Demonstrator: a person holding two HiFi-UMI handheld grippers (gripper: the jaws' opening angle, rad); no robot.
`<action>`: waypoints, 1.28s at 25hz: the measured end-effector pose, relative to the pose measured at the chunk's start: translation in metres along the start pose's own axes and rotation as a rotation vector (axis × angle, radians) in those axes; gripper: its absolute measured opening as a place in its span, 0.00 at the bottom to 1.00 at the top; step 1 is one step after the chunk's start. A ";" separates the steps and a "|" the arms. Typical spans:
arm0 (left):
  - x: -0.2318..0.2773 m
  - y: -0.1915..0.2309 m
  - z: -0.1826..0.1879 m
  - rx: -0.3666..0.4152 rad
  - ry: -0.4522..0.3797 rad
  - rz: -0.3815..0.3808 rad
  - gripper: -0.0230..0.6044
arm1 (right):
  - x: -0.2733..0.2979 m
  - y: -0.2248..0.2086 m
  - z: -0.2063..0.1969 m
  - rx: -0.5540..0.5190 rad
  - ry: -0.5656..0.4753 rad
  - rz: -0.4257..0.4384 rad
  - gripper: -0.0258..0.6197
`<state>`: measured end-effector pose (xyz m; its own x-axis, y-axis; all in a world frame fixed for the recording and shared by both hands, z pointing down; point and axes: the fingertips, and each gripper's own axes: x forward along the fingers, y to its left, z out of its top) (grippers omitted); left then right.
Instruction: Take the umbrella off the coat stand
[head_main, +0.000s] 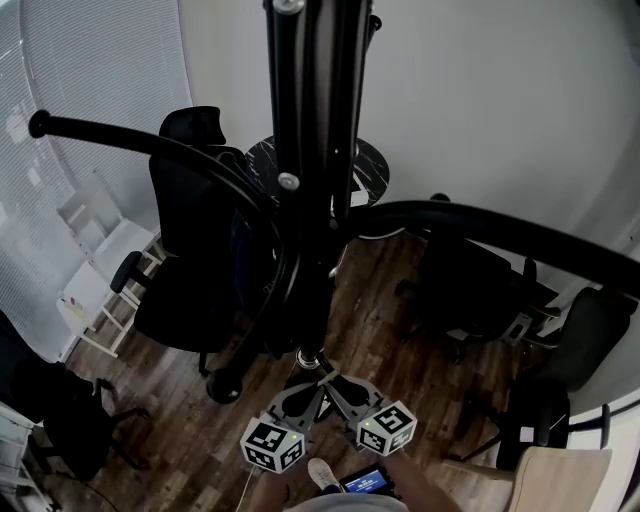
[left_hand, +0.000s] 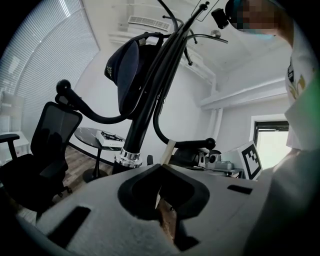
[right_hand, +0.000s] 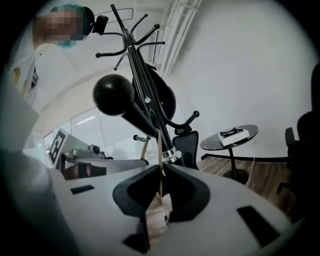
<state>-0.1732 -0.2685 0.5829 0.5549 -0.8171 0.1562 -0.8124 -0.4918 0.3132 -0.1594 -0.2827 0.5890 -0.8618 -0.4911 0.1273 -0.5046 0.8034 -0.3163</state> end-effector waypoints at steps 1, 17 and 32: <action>0.000 -0.001 0.000 -0.004 -0.001 -0.002 0.07 | 0.000 0.000 0.000 -0.007 0.000 -0.005 0.11; -0.004 -0.003 0.005 -0.099 -0.048 -0.016 0.07 | -0.012 0.002 0.006 0.077 -0.032 -0.032 0.06; -0.004 -0.026 0.017 -0.092 -0.072 -0.060 0.07 | -0.037 -0.002 0.023 0.152 -0.112 -0.054 0.06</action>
<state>-0.1576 -0.2582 0.5581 0.5852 -0.8081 0.0679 -0.7564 -0.5137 0.4049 -0.1252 -0.2735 0.5636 -0.8178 -0.5738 0.0450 -0.5291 0.7187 -0.4512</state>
